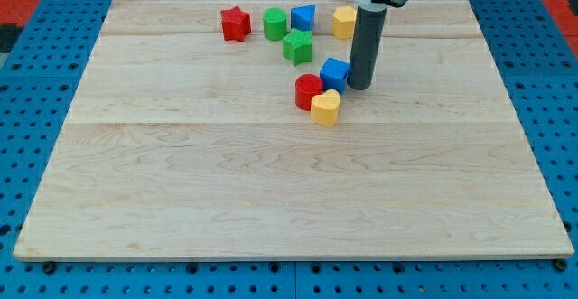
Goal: Move blue cube on top of red circle
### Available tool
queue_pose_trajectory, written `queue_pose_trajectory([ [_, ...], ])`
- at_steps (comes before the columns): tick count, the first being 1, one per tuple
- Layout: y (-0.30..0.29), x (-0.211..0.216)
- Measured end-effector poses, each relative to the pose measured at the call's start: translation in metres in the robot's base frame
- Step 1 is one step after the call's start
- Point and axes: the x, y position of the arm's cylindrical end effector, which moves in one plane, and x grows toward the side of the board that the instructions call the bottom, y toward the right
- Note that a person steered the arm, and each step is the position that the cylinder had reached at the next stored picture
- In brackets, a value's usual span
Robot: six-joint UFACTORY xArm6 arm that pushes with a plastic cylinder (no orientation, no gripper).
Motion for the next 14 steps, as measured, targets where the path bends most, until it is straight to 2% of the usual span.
queue_pose_trajectory([
  [3, -0.011, -0.018],
  [9, -0.046, -0.019],
  [12, -0.012, 0.007],
  [14, -0.017, 0.016],
])
